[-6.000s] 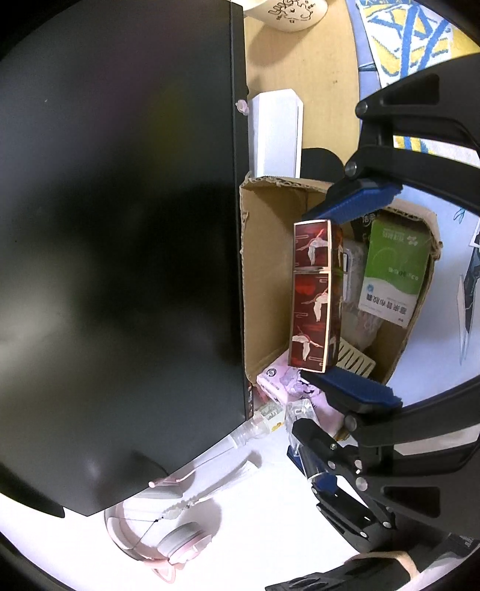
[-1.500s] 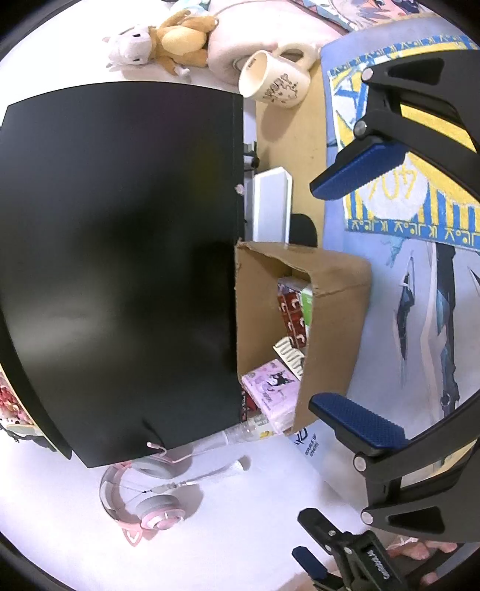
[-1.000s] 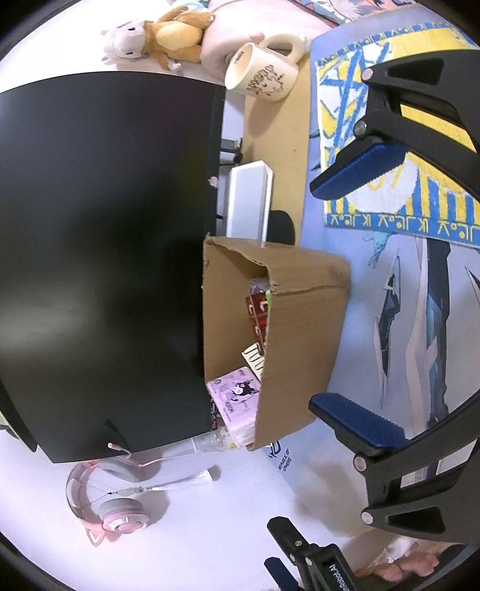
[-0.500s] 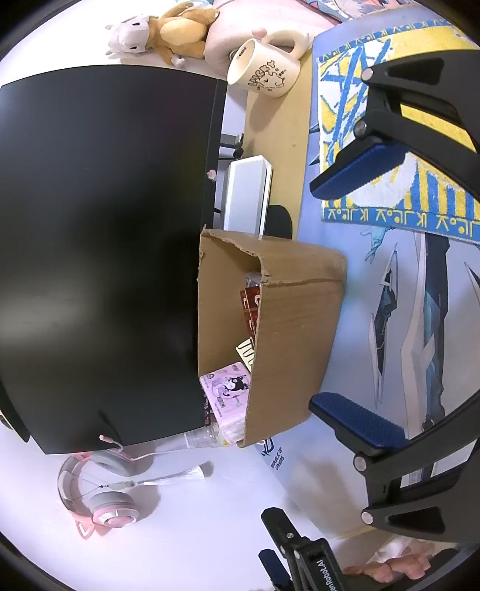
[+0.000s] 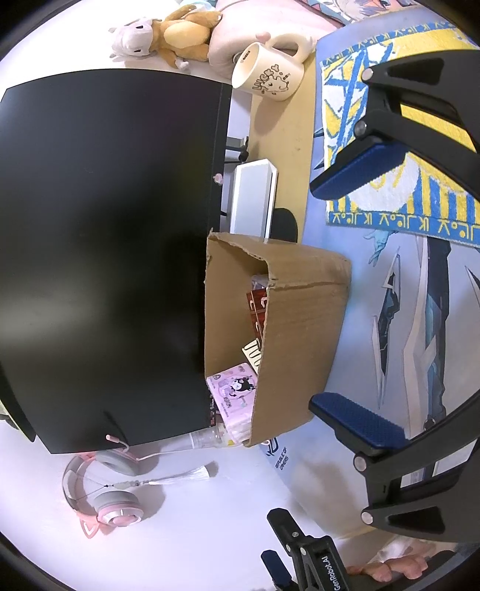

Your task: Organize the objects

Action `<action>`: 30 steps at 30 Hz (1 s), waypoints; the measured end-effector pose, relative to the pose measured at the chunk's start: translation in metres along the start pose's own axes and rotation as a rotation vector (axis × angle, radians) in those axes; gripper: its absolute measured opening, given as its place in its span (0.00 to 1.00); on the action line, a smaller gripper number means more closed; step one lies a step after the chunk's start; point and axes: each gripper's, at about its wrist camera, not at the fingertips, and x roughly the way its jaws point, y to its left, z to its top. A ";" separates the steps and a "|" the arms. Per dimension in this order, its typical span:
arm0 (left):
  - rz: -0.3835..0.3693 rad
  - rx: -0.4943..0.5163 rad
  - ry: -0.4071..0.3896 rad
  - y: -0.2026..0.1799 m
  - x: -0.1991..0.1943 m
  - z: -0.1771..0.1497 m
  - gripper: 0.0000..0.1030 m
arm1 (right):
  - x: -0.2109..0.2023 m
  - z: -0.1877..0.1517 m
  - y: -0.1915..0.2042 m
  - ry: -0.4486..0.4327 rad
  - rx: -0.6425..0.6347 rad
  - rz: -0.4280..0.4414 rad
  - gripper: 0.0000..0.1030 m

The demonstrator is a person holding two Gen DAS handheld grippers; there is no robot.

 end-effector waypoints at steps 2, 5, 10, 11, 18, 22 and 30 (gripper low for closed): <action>-0.004 -0.003 0.001 0.001 0.000 0.000 1.00 | 0.000 0.000 -0.001 0.001 0.002 0.001 1.00; -0.014 0.006 0.008 0.001 0.000 -0.001 1.00 | 0.000 0.000 -0.001 0.005 0.007 -0.002 1.00; -0.003 0.019 -0.005 0.000 0.001 -0.001 1.00 | 0.000 0.003 -0.004 0.002 0.013 -0.004 1.00; -0.003 0.020 -0.005 0.000 0.001 -0.001 1.00 | 0.000 0.003 -0.004 0.001 0.014 -0.004 1.00; 0.006 0.011 -0.008 0.002 0.000 -0.001 1.00 | -0.001 0.004 -0.007 0.000 0.017 -0.004 1.00; 0.006 0.011 -0.003 0.002 0.001 -0.001 1.00 | -0.001 0.004 -0.009 0.001 0.025 -0.007 1.00; -0.001 0.014 0.004 0.002 0.002 -0.001 1.00 | -0.002 0.004 -0.014 0.001 0.042 -0.006 1.00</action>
